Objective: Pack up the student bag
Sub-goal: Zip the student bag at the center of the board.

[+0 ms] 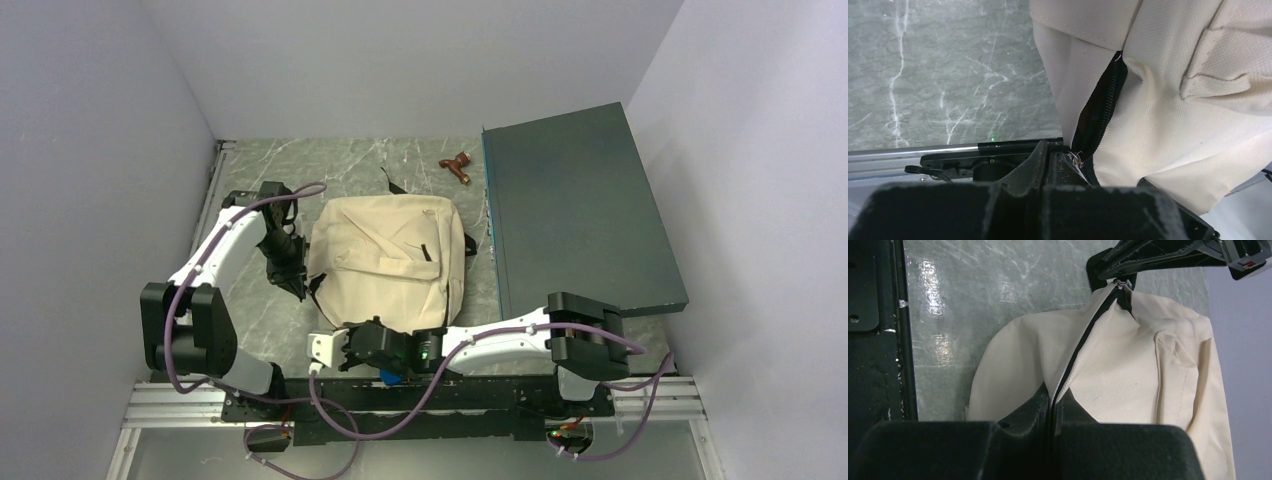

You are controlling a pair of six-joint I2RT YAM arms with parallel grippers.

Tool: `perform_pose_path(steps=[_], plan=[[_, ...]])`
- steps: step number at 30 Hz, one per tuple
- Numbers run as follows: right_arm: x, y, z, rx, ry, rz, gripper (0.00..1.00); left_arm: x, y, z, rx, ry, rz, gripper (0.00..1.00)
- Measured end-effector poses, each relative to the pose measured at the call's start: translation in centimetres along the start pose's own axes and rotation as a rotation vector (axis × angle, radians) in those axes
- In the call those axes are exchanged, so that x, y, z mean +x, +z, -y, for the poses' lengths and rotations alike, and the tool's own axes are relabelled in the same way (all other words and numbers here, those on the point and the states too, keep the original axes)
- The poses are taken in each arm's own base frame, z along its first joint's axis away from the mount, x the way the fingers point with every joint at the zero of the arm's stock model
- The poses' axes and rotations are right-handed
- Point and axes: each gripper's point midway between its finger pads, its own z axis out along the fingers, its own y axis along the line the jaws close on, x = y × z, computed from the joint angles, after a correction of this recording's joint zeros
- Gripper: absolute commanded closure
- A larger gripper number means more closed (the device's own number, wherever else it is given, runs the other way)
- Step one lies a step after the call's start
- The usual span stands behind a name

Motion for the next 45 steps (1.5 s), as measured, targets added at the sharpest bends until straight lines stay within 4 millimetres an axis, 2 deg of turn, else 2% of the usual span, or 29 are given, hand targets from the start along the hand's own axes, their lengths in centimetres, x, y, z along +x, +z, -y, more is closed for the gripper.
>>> perform_pose_path(steps=[5, 15, 19, 22, 25, 27, 28, 31, 32, 33, 35, 36, 37, 39, 40, 41, 42, 45], plan=[[0.2, 0.7, -0.4, -0.007, -0.013, -0.011, 1.00, -0.4, 0.3, -0.2, 0.001, 0.013, -0.003, 1.00], [-0.5, 1.0, 0.1, -0.010, -0.031, 0.004, 1.00, -0.7, -0.8, -1.6, -0.135, 0.103, 0.095, 1.00], [-0.6, 1.1, 0.1, -0.023, -0.067, 0.010, 1.00, -2.5, -1.3, -1.6, -0.162, 0.161, 0.102, 1.00], [-0.5, 1.1, 0.3, -0.024, -0.102, 0.009, 1.00, -3.6, -1.4, -1.3, -0.165, 0.223, 0.037, 1.00], [-0.4, 1.0, 0.1, -0.038, -0.139, 0.003, 1.00, -5.2, -0.7, -1.1, -0.182, 0.254, -0.032, 1.00], [-0.3, 1.0, 0.0, -0.044, -0.149, 0.000, 1.00, -5.3, 0.1, -1.2, -0.188, 0.264, -0.085, 1.00], [-0.2, 1.0, -0.1, -0.048, -0.150, -0.001, 0.91, -5.2, 0.4, -1.2, -0.194, 0.265, -0.106, 1.00], [-0.2, 1.1, -0.5, -0.060, -0.103, 0.008, 0.31, -5.3, 0.6, -1.6, -0.222, 0.271, -0.112, 0.96], [-0.5, 0.8, -1.1, -0.079, -0.070, 0.019, 0.17, -6.5, 0.4, -2.0, -0.258, 0.272, -0.065, 0.94], [-0.9, 0.6, -1.7, -0.095, -0.046, 0.025, 0.11, -8.4, 0.1, -2.4, -0.289, 0.266, 0.008, 0.90], [-1.9, 0.0, -2.5, -0.125, -0.002, 0.006, 0.09, -11.7, -0.9, -3.0, -0.335, 0.250, 0.146, 0.75], [-2.8, -0.4, -2.5, -0.139, 0.023, -0.008, 0.03, -13.2, -1.6, -3.2, -0.359, 0.239, 0.216, 0.67], [-3.8, -0.7, -2.3, -0.146, 0.048, -0.011, 0.01, -14.1, -2.2, -3.4, -0.373, 0.235, 0.259, 0.60], [-6.6, -1.6, -0.7, -0.134, 0.141, 0.006, 0.00, -15.7, -4.0, -3.8, -0.409, 0.208, 0.349, 0.49], [-7.9, -2.5, 0.5, -0.118, 0.198, 0.026, 0.00, -16.2, -5.0, -3.8, -0.411, 0.191, 0.393, 0.43], [-8.4, -3.5, 1.4, -0.107, 0.234, 0.036, 0.00, -16.4, -5.6, -3.7, -0.404, 0.183, 0.421, 0.29], [-8.8, -4.8, 2.5, -0.095, 0.275, 0.043, 0.00, -16.4, -6.4, -3.6, -0.388, 0.168, 0.449, 0.25], [-9.2, -8.1, 5.9, -0.037, 0.397, 0.059, 0.00, -15.2, -8.5, -2.4, -0.303, 0.139, 0.526, 0.24]])
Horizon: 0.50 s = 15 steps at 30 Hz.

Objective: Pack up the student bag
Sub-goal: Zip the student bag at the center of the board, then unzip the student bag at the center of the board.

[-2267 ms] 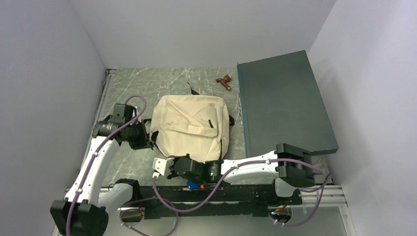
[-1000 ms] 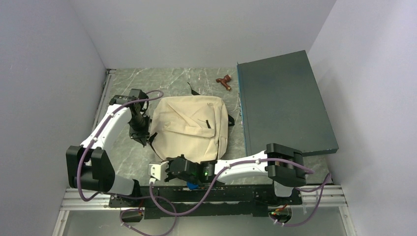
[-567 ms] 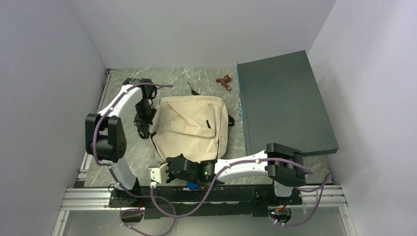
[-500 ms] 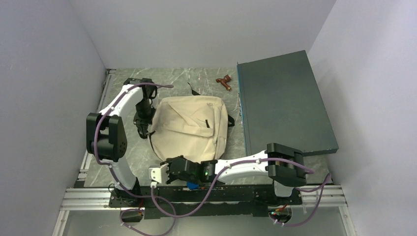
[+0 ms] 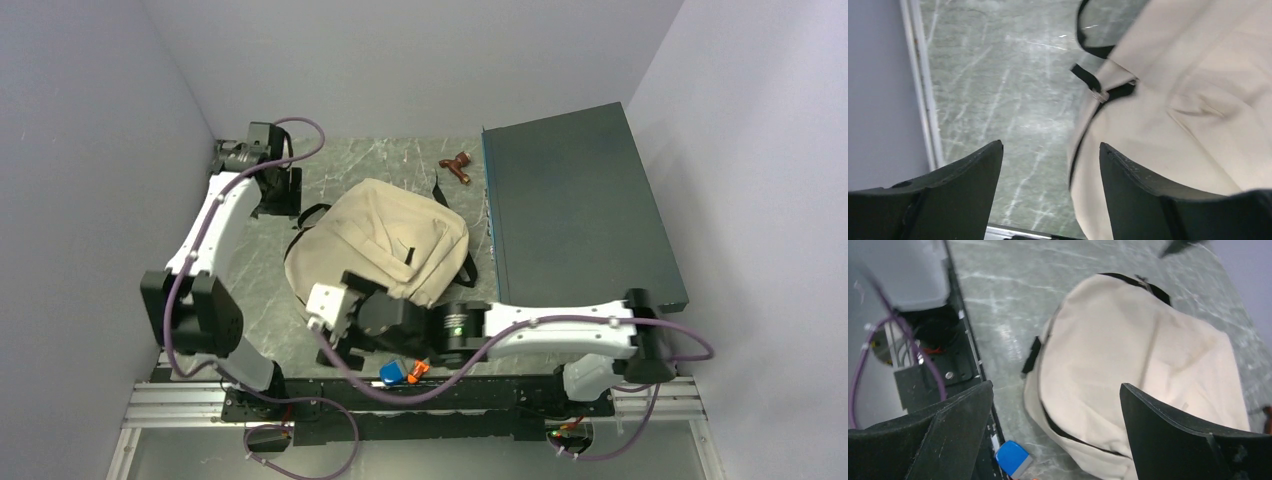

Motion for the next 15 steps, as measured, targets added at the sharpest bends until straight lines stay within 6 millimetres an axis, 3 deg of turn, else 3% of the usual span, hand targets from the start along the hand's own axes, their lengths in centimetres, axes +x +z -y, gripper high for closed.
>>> perform_pose_path(steps=[3, 6, 8, 11, 15], plan=[[-1.0, -1.6, 3.9, 0.090, 0.118, 0.001, 0.00, 0.6, -2.9, 1.2, 0.104, -0.046, 0.068, 0.24], [-0.3, -1.7, 7.6, 0.203, 0.231, -0.041, 0.00, 1.2, -6.2, 3.9, 0.291, -0.085, 0.162, 0.24], [0.9, -1.7, 9.6, 0.281, 0.301, -0.087, 0.00, 0.9, -8.7, 7.4, 0.453, -0.069, 0.256, 0.23], [2.4, -1.9, 10.1, 0.325, 0.354, -0.137, 0.00, 1.3, -11.2, 14.1, 0.675, 0.038, 0.367, 0.25], [2.3, -3.0, 9.5, 0.314, 0.400, -0.123, 0.00, 3.0, -11.6, 21.8, 0.845, 0.194, 0.384, 0.31]])
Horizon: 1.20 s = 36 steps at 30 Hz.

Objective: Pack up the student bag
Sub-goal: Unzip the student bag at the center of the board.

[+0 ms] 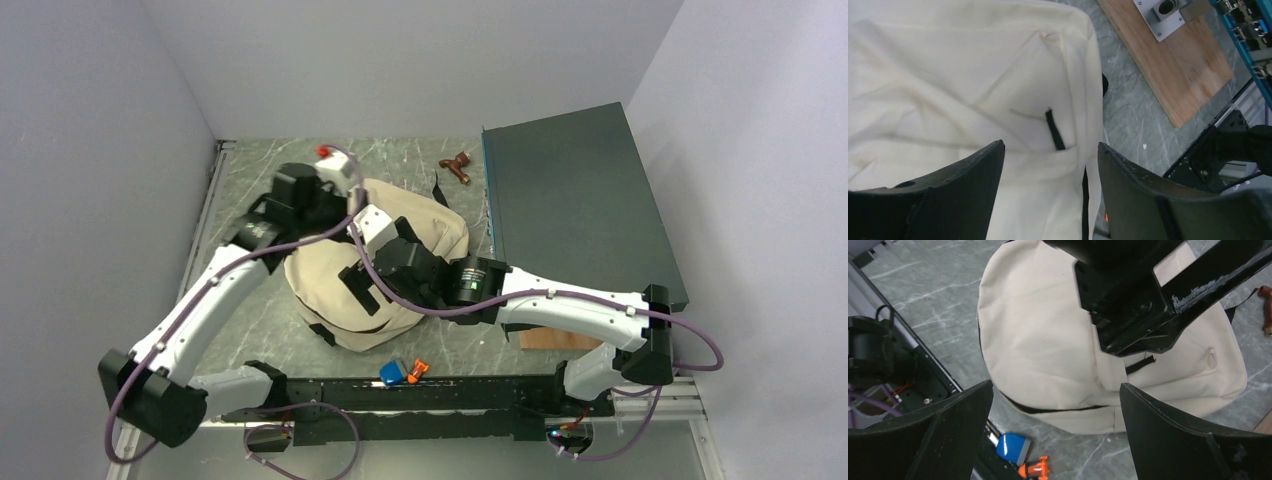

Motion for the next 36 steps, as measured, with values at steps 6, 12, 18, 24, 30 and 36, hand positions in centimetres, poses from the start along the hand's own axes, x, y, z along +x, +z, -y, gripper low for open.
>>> perform_pose_path(steps=[6, 12, 18, 24, 30, 36], plan=[[-0.7, -4.2, 1.8, -0.014, 0.083, 0.076, 0.01, 2.8, 6.2, 0.2, 0.013, 0.030, -0.100, 0.41], [-1.0, -5.1, 2.2, -0.021, 0.119, 0.112, 0.03, 4.6, 7.9, -0.3, -0.041, 0.044, -0.146, 0.50], [0.7, -4.0, 2.0, -0.008, 0.099, 0.068, 0.08, 4.7, 8.7, 0.6, -0.010, 0.033, -0.139, 0.60], [2.9, -3.1, 2.0, 0.005, 0.077, 0.019, 0.12, 6.3, 9.9, 0.6, 0.008, 0.016, -0.181, 0.58], [4.7, -2.5, 2.3, 0.022, 0.059, -0.014, 0.12, 7.9, 10.3, 0.9, 0.030, -0.001, -0.208, 0.62], [6.6, -0.9, 2.1, 0.046, 0.027, -0.067, 0.13, 8.6, 10.5, 1.1, 0.053, -0.019, -0.210, 0.93]])
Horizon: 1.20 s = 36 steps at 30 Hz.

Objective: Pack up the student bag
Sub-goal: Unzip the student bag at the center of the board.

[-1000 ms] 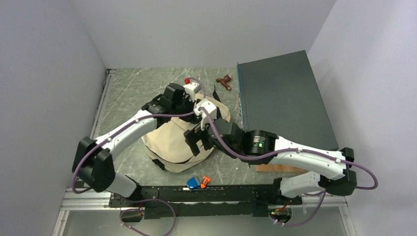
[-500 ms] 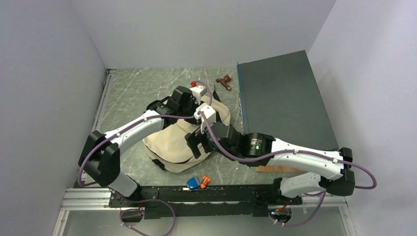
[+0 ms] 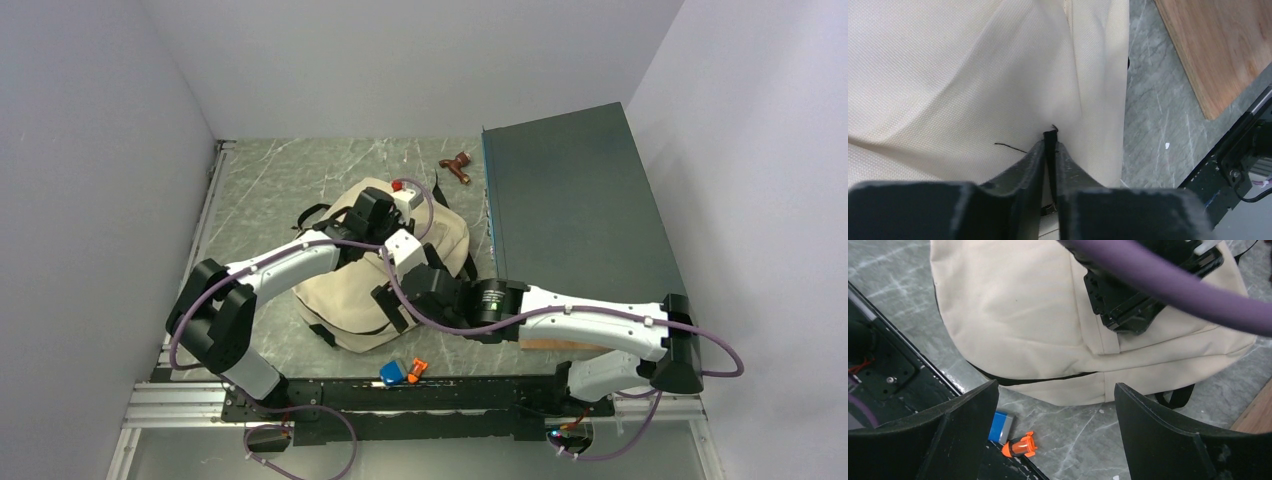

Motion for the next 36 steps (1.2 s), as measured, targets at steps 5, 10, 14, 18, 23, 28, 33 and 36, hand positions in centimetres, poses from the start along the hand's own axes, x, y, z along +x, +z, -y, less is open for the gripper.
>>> perform_pose_path(steps=[5, 10, 14, 18, 23, 28, 33, 36], plan=[[2.7, 1.6, -0.2, 0.010, -0.037, -0.057, 0.15, 0.4, -0.1, 0.0, 0.000, -0.001, -0.014, 1.00], [4.1, 2.7, -1.1, -0.016, -0.057, -0.068, 0.16, 0.3, -0.9, -0.2, 0.004, -0.036, 0.012, 1.00], [4.7, 4.2, -3.1, -0.043, -0.105, -0.037, 0.12, 0.3, -2.5, -0.3, 0.045, -0.111, 0.054, 1.00], [6.7, 6.6, -4.7, -0.029, -0.216, -0.042, 0.15, -0.2, -2.9, -0.1, 0.101, -0.178, 0.079, 1.00], [8.7, 9.5, -5.0, 0.031, -0.353, -0.046, 0.33, 0.4, -2.9, -0.4, 0.139, -0.262, 0.077, 1.00], [9.2, 10.6, -5.0, 0.045, -0.417, -0.036, 0.64, 0.1, -3.2, -1.4, 0.126, -0.308, 0.087, 1.00], [10.6, 10.6, -6.0, -0.015, -0.432, -0.040, 0.97, -0.8, -3.9, -4.9, 0.004, -0.360, 0.115, 1.00], [13.0, 10.3, -6.1, -0.049, -0.442, -0.067, 1.00, -2.5, -5.4, -8.8, -0.112, -0.418, 0.167, 1.00]])
